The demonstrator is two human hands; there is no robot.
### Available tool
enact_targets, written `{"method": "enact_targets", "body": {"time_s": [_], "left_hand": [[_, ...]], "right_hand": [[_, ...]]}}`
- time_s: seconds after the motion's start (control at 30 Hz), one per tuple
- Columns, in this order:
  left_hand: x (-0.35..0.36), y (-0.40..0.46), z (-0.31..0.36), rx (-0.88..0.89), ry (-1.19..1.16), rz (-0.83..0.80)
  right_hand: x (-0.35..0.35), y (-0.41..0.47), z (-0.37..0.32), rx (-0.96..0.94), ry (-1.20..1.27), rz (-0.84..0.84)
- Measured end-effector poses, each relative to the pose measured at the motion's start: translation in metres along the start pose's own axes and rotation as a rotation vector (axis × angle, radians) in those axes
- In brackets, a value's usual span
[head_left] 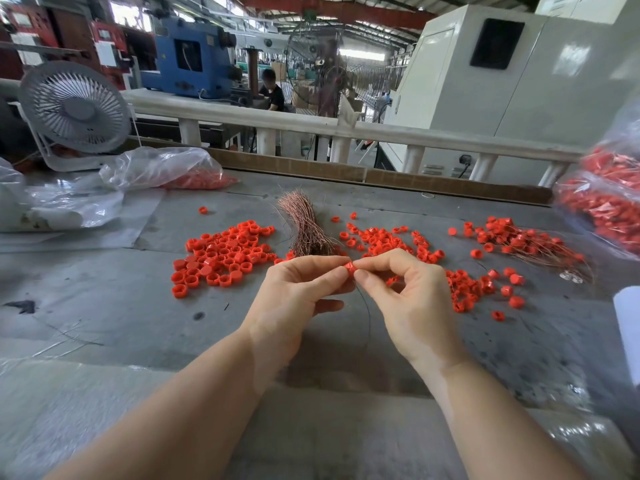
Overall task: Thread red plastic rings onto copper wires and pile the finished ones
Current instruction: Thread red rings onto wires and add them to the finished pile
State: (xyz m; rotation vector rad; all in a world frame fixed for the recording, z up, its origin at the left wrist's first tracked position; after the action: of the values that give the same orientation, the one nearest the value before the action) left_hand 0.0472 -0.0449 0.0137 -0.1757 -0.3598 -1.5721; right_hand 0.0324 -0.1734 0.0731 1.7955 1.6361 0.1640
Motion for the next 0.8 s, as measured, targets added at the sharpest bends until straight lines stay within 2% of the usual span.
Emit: {"method": "enact_targets", "body": {"time_s": [0.27, 0.57, 0.8], "left_hand": [[0.0022, 0.0012, -0.0046, -0.058, -0.129, -0.011], [0.0004, 0.0029, -0.0048, -0.046, -0.199, 0.017], [0.0030, 0.0029, -0.0054, -0.047, -0.262, 0.013]], "right_hand": [[0.0005, -0.0010, -0.0045, -0.024, -0.016, -0.004], [0.0021, -0.0004, -0.0040, -0.027, -0.012, -0.027], [-0.0023, -0.0006, -0.0063, -0.042, 0.003, 0.022]]}}
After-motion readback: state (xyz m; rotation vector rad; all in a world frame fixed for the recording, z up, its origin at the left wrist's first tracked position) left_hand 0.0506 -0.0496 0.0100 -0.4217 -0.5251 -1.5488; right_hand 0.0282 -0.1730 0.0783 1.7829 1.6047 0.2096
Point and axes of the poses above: each hand's wrist, its own y-axis towards the middle knuckle, its own x-axis out of the palm, z = x × y, the point moved 10 cm from there along y, towards the middle knuckle, and after that the axes turned 3 degrees about x, right-handed, at the moved point
